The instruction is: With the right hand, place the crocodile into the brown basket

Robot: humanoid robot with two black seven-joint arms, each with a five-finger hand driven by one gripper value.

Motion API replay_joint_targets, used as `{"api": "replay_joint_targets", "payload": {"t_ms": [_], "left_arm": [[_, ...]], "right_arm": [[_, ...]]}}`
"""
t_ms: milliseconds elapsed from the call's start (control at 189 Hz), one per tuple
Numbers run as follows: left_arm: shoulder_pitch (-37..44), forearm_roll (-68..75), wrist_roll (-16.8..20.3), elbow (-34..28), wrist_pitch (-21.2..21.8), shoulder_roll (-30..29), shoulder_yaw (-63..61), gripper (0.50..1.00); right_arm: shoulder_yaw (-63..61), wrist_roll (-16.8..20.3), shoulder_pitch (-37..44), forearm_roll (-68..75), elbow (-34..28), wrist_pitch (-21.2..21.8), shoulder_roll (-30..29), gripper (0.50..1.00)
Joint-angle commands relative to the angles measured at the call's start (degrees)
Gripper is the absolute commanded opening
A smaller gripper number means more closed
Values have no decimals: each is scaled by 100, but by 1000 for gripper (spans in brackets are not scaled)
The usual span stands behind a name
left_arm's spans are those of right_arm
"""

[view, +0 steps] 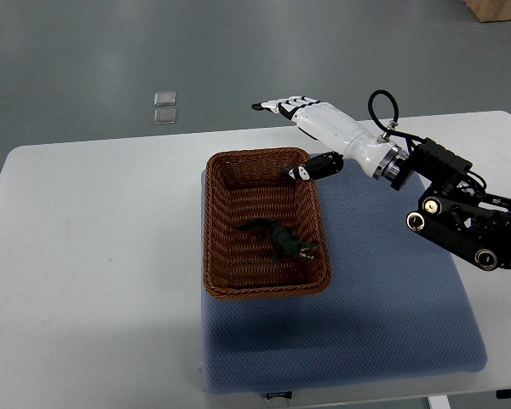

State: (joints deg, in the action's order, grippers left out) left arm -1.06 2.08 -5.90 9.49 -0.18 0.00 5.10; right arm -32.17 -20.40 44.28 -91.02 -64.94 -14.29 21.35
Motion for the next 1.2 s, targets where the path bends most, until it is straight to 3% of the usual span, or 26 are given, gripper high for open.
{"api": "replay_joint_targets", "payload": {"t_ms": [0, 217, 428, 645, 799, 1074, 1195], "left_arm": [[0, -6, 1, 0, 0, 0, 0, 1000], [0, -6, 1, 0, 0, 0, 0, 1000], [0, -6, 1, 0, 0, 0, 0, 1000], [0, 3, 1, 0, 0, 0, 0, 1000], [0, 3, 1, 0, 0, 0, 0, 1000], [0, 3, 1, 0, 0, 0, 0, 1000], [0, -6, 1, 0, 0, 0, 0, 1000]], "right_arm": [[-474, 45, -138, 357, -1, 198, 18, 903], [-1538, 458, -464, 1772, 52, 743, -52, 903], [-2654, 1134, -798, 3257, 447, 1103, -430, 903], [-2725, 1214, -780, 4892, 948, 1156, -386, 905], [-2795, 1222, -833, 5226, 1151, 1235, -333, 905], [-3726, 1292, -1211, 5156, 1423, 2439, -412, 905], [-4113, 1442, -1237, 5138, 1616, 2633, -465, 907]]}}
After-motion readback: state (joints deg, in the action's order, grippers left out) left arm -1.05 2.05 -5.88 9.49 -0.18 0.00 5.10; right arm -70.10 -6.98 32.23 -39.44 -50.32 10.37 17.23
